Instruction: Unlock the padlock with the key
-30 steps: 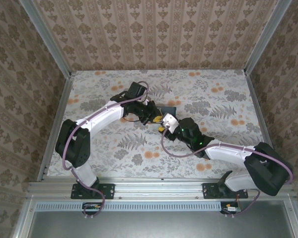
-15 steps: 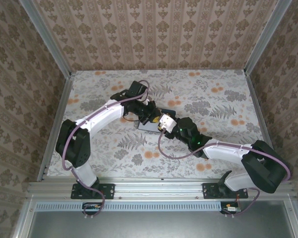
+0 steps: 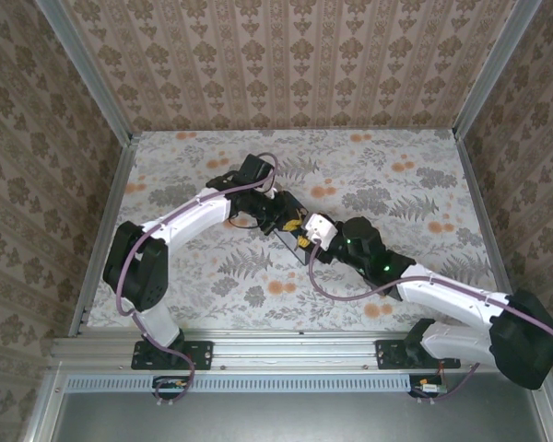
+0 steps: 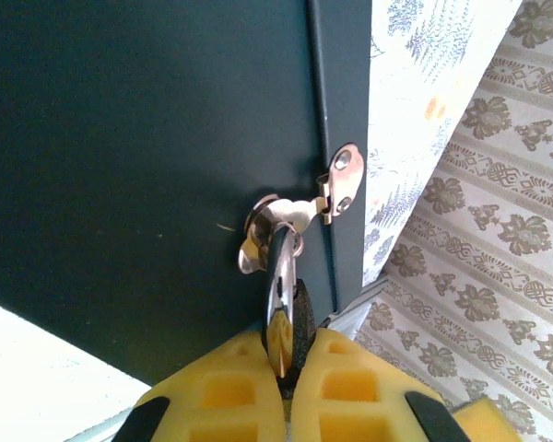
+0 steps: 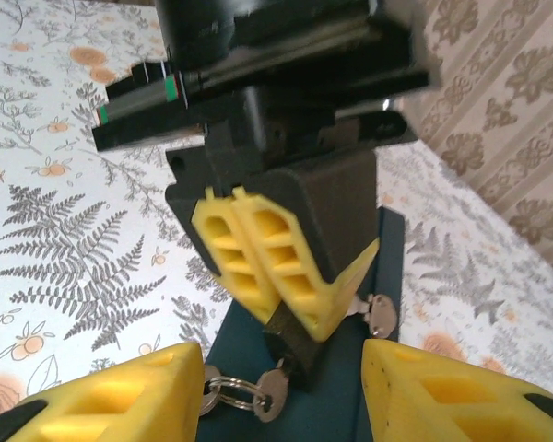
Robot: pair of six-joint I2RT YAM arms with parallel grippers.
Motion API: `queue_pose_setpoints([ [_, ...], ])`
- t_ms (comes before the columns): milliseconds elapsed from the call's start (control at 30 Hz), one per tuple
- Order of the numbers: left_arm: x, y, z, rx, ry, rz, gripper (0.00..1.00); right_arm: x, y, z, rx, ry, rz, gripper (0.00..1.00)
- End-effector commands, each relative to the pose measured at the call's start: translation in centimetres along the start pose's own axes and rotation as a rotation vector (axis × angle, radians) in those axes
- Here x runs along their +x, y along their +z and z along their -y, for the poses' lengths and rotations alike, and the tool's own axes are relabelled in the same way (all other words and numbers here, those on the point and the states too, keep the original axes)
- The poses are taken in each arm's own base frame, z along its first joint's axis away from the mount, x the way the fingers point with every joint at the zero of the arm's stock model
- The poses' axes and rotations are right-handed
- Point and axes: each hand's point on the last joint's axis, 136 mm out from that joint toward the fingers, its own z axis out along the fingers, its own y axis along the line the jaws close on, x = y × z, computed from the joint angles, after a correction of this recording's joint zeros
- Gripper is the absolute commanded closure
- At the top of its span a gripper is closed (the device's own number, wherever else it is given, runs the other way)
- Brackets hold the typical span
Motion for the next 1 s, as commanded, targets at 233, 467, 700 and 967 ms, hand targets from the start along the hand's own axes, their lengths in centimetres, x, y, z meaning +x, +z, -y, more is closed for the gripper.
queue_pose_setpoints([
  [233, -0.3, -1.7, -1.3, -0.104, 0.218, 0.040, 0.97, 1.4, 0.1, 5.8, 0.204, 0.401, -0.060, 0.50],
  [467, -0.7, -4.1, -3.3, -0.158, 0.224, 0.107, 0.69, 1.2, -0.7, 5.9, 0.196, 0.411, -0.066, 0.49],
  [700, -0.7, -5.3, -1.4, -0.104, 0.229, 0.134, 0.63, 0.7, -0.3, 5.9, 0.169, 0.417, -0.080, 0.48],
  [967, -0.5, -4.5, -2.8, -0.061, 0.149, 0.171, 0.55, -0.5, 0.8, 5.5, 0.097, 0.484, -0.087, 0.48],
])
